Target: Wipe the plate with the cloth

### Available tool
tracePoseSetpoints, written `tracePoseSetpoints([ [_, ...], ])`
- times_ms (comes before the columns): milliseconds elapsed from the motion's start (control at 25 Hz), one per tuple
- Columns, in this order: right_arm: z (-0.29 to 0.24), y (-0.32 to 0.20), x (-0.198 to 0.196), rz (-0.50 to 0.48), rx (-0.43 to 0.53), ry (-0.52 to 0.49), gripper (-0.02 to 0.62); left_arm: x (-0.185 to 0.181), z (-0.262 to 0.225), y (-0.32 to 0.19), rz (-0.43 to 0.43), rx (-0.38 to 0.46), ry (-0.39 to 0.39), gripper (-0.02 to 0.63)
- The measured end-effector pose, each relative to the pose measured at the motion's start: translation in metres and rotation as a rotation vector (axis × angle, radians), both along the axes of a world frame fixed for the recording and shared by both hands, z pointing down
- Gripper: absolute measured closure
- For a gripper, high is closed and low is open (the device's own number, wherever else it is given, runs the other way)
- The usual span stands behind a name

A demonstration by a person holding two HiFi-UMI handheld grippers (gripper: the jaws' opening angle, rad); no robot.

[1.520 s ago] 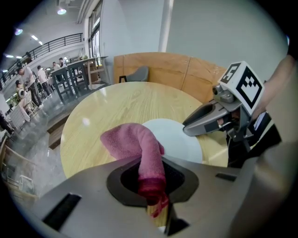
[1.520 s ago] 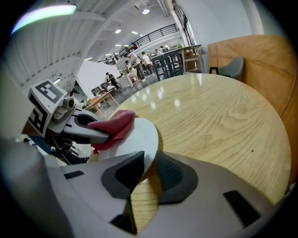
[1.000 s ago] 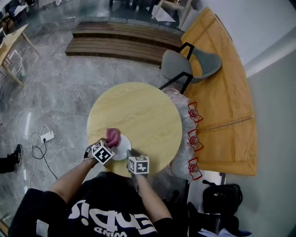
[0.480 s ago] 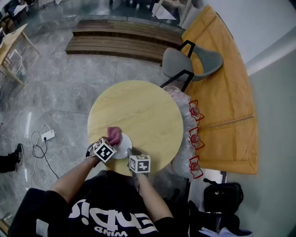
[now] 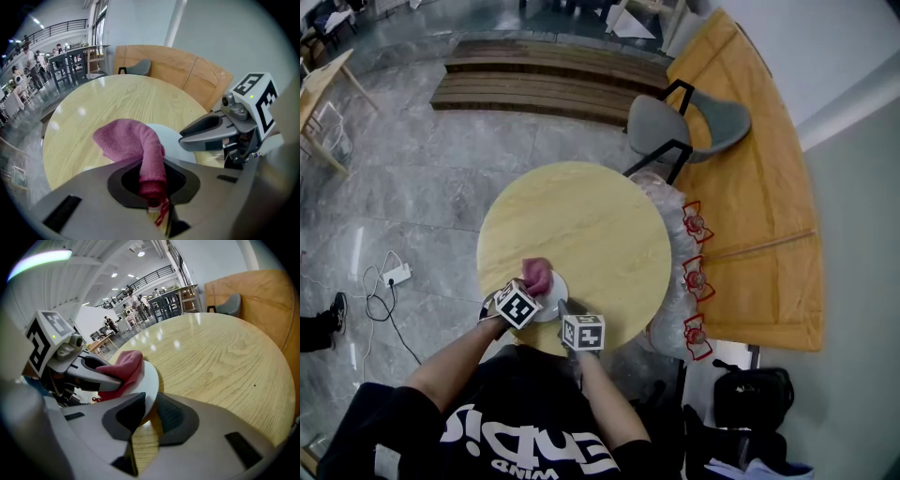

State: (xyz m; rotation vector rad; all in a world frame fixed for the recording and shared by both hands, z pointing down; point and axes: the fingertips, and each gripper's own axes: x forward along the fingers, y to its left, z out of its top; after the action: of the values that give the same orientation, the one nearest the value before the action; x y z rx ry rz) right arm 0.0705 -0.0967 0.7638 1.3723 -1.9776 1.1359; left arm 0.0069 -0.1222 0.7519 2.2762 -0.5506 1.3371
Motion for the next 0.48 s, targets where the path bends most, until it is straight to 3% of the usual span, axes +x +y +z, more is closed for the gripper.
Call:
tracePoseSetpoints([
  [480, -0.001, -0.001, 0.001, 0.017, -0.003, -0.009, 0.502, 0.025, 0.0, 0.019, 0.05, -0.038, 0.033, 0.554],
])
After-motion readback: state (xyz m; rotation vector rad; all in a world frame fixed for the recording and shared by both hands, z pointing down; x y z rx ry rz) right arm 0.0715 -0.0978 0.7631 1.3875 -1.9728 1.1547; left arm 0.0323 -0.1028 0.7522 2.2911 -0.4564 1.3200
